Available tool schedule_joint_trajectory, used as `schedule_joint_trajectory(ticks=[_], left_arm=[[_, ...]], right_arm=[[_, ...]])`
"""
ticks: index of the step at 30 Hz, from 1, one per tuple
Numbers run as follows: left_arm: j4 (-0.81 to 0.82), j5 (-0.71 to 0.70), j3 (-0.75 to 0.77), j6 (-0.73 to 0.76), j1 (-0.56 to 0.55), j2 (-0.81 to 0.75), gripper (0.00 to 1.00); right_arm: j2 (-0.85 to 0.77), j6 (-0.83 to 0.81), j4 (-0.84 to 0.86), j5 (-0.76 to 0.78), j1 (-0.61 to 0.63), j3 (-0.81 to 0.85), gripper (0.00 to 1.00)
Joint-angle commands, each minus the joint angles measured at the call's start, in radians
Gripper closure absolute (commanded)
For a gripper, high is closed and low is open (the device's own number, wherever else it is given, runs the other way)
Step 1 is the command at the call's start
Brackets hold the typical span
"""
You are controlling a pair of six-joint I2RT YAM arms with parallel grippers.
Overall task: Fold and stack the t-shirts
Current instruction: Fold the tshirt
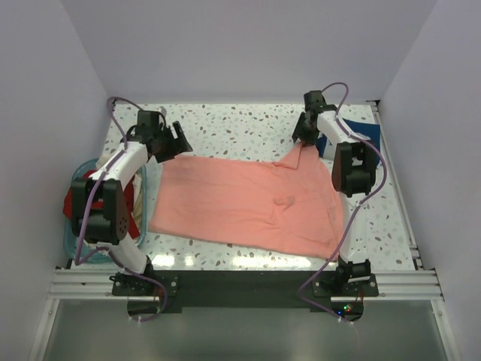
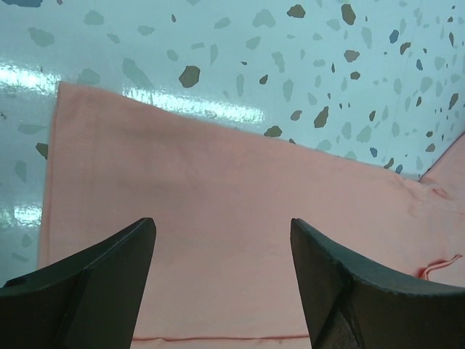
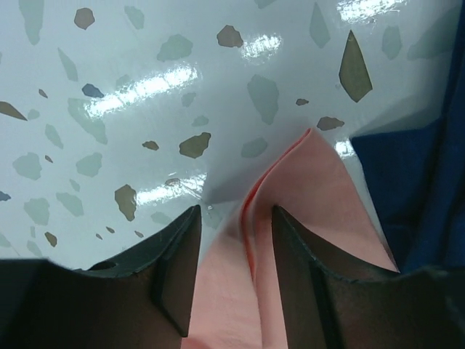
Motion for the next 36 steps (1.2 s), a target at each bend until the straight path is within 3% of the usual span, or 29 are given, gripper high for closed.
schedule_joint_trajectory(ticks=[1,10,17,23,33,36], left_arm=[[0.015,0.012,0.043,0.005,0.012,0.015,0.20],[-0.002,-0.004,0.060,0.030,0.031,0.052,0.20],[-0.037,-0.109,0.153,0.079,0.049,0.149,0.20],[-0.053,-0.192,0.242,0.149,0.063,0.253,0.23],[-0.068,-0.282,0.338,0.221,0.063,0.383,0.51],[-0.069,-0.300,0.344,0.231,0.063,0.400,0.56]], right_arm=[[0.025,-0.009,0.042,0.004,-0.004,0.058,0.54],[0.035,0.001,0.022,-0.017,-0.004,0.092,0.76],[0.035,-0.009,-0.001,-0.044,-0.006,0.091,1.00],[-0.015,0.006,-0.030,-0.016,-0.012,0.054,1.00],[-0.081,0.003,-0.060,-0.004,-0.026,0.016,1.00],[-0.093,0.009,-0.068,-0.008,-0.029,0.014,1.00]])
